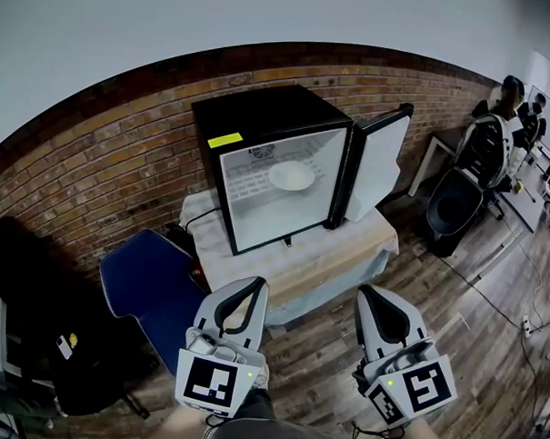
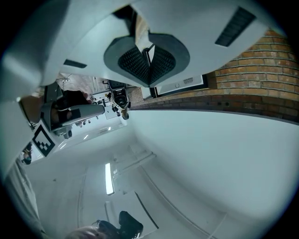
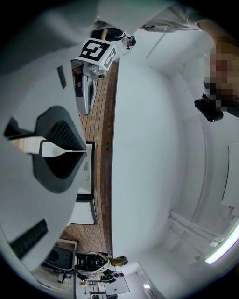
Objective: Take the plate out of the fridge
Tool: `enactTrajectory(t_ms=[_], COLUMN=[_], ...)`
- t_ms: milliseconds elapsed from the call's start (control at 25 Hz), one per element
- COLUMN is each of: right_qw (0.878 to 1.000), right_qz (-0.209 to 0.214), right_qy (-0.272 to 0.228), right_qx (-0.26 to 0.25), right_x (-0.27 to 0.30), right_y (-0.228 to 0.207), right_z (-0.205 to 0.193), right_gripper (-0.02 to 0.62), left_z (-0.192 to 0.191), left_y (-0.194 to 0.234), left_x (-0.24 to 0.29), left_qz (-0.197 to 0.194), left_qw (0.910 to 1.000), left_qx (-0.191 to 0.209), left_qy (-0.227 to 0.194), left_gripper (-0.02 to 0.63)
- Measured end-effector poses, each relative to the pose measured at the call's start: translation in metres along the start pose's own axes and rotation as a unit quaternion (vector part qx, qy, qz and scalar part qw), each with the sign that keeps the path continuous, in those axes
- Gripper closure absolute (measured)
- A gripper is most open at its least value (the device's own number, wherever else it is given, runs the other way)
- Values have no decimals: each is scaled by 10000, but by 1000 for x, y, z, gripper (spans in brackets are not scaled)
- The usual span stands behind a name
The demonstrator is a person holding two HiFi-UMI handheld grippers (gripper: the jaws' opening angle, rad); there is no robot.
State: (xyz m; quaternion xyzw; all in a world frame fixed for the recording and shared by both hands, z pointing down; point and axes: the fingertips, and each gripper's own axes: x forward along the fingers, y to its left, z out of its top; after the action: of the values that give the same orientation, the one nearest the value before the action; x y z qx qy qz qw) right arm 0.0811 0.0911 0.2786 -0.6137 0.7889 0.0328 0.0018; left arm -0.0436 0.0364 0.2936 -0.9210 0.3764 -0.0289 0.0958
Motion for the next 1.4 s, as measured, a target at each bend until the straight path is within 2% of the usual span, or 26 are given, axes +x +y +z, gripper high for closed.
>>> enactTrajectory(t_ms=[680, 1400], right_qw=[9995, 9982], right_qz=[-168, -381], right_qy=[260, 453], right_qx=[73, 118], right_x=[112, 238], right_y=[-27, -48], right_z=[-9, -27], right_gripper=[564, 563], left_z=[-30, -59], left_y=[73, 152], left_x=[89, 175], left_qz=[-301, -662], left_qw=[9991, 9972], left_qx=[-231, -269], left_qy=[179, 230], left_gripper=[588, 588])
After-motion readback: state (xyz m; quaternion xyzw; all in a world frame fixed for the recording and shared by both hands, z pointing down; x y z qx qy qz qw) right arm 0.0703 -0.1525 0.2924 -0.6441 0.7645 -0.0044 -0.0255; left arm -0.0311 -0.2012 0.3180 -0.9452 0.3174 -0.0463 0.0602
